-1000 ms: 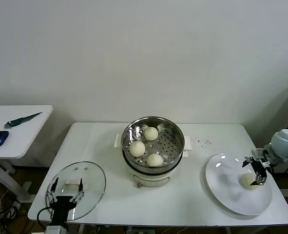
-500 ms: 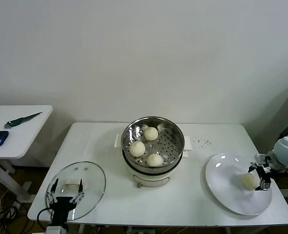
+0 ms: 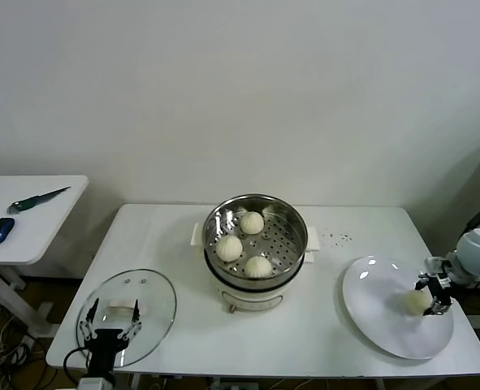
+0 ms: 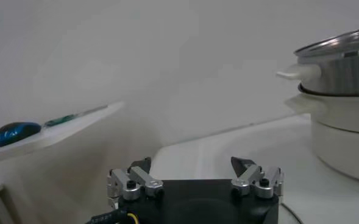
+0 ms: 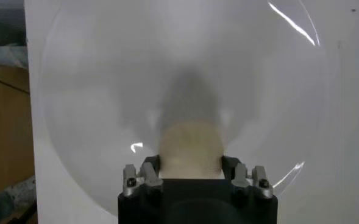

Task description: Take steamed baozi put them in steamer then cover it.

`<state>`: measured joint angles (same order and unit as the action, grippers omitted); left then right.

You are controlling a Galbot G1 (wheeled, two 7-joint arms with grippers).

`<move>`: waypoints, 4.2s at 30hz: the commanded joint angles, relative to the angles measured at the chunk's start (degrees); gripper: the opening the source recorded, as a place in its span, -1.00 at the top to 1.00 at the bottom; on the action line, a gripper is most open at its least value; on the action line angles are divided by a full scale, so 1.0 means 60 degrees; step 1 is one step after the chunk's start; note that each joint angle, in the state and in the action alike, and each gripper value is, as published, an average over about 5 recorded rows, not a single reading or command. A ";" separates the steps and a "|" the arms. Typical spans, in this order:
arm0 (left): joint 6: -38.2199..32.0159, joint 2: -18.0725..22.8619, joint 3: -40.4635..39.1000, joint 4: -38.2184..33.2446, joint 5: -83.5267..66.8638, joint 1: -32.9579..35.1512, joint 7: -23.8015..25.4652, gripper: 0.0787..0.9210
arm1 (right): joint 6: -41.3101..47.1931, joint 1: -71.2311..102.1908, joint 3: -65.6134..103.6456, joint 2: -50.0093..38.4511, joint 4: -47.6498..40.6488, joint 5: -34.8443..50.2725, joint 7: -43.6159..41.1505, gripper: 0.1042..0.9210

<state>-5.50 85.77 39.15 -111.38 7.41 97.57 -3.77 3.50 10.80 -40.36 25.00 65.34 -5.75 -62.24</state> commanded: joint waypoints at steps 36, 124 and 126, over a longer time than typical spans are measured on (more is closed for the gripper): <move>-0.0065 -0.0518 -0.0528 -0.0264 0.0015 0.0183 0.0009 -0.77 | 0.2315 -1.0352 -1.0622 0.7606 0.0431 0.9769 0.1732 -0.32; 0.0565 -0.0323 0.0810 -0.0575 1.1900 -0.0181 0.0867 -0.77 | -0.1579 1.0393 1.2613 0.3866 0.4687 0.7239 0.9065 -0.76; 0.0589 -0.0334 0.0791 -0.0481 1.2819 -0.0170 0.0896 -0.77 | -0.1566 1.0571 1.2732 0.4067 0.4657 0.7103 0.8932 -0.76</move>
<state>-2.81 83.97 41.97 -114.71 47.40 96.14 -0.62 -8.60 54.08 14.71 43.04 90.25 40.93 -7.41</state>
